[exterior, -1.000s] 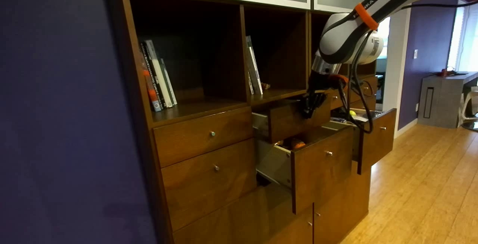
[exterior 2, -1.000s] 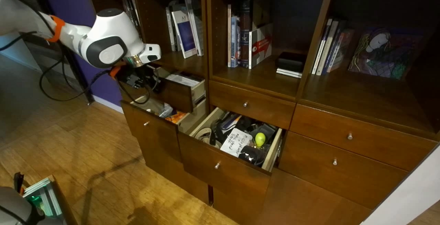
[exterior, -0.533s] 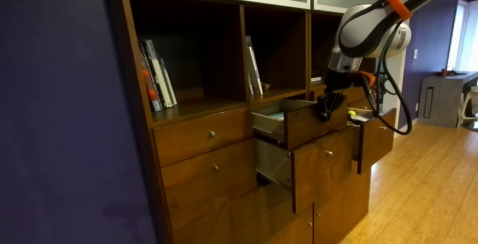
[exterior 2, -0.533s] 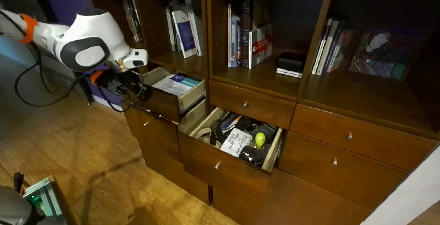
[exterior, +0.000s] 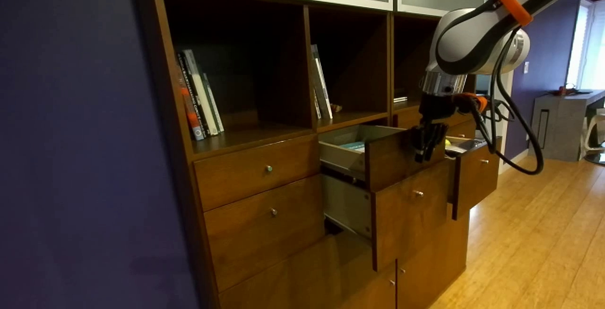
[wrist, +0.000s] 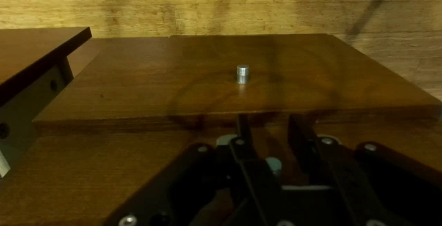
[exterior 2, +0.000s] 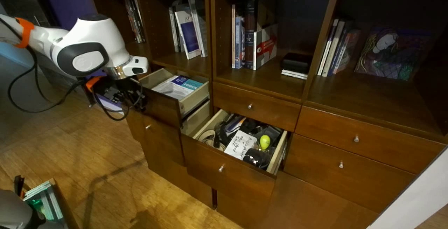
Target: Open the second last left top drawer of the cabinet
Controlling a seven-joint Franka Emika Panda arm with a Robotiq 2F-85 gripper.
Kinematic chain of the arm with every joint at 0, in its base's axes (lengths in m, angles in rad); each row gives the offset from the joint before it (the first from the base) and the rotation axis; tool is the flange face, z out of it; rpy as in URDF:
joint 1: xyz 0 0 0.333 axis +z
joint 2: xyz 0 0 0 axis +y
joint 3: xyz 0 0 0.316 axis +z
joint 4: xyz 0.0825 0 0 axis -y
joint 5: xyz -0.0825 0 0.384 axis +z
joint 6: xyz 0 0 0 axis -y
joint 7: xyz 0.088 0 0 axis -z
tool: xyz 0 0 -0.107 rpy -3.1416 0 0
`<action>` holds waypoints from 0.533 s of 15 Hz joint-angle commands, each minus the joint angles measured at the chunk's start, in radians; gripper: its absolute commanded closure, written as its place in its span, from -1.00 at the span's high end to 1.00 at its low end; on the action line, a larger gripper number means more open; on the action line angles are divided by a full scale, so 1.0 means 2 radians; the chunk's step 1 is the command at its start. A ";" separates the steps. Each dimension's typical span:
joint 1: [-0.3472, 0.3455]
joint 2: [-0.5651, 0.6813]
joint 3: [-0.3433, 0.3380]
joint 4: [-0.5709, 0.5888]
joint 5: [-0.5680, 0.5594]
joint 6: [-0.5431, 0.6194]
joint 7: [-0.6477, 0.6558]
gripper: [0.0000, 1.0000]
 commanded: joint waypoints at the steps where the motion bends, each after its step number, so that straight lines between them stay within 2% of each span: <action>1: 0.005 -0.014 -0.010 -0.005 -0.011 -0.026 -0.003 0.33; 5: -0.001 -0.030 -0.008 0.007 -0.017 -0.056 0.015 0.90; 8: 0.002 -0.052 -0.007 0.039 -0.007 -0.111 0.031 1.00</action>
